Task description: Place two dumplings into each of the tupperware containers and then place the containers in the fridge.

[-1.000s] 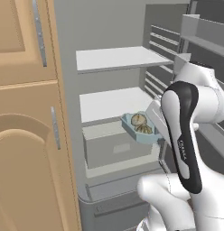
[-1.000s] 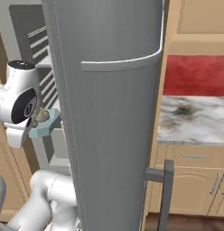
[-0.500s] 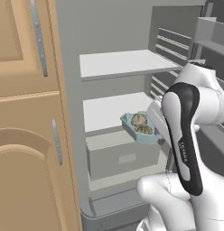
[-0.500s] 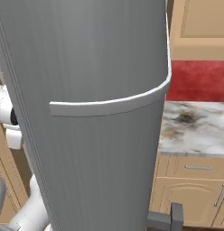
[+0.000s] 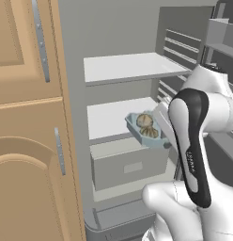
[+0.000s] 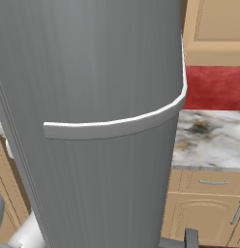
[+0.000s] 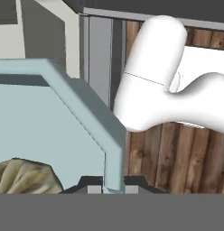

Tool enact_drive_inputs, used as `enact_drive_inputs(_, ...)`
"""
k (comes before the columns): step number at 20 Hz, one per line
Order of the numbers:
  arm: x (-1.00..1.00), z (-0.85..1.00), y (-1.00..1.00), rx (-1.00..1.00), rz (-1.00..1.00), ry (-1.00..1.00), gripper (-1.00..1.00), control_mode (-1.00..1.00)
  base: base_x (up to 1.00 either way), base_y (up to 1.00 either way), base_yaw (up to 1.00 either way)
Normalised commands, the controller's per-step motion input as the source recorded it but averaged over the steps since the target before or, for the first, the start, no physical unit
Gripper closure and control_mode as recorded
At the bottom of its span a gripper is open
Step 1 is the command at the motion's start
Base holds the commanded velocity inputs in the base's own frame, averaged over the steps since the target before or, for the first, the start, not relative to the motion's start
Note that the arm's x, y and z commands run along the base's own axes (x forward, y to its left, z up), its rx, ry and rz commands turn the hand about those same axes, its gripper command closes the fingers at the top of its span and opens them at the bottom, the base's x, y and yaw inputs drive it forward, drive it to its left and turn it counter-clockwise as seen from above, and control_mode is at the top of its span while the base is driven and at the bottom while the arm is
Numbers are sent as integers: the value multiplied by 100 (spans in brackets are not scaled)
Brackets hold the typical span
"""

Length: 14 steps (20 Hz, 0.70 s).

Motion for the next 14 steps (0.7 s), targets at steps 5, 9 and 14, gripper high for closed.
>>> enact_drive_inputs(5, 0, 23, 0, -1, 0, -45, 100, -100, 0, 0, 0)
enact_drive_inputs(9, 21, 28, -7, 0, 0, -20, 100, -100, 0, 0, 0)
enact_drive_inputs(14, 58, 14, -30, 3, 0, 0, 100, -100, 0, 0, 0)
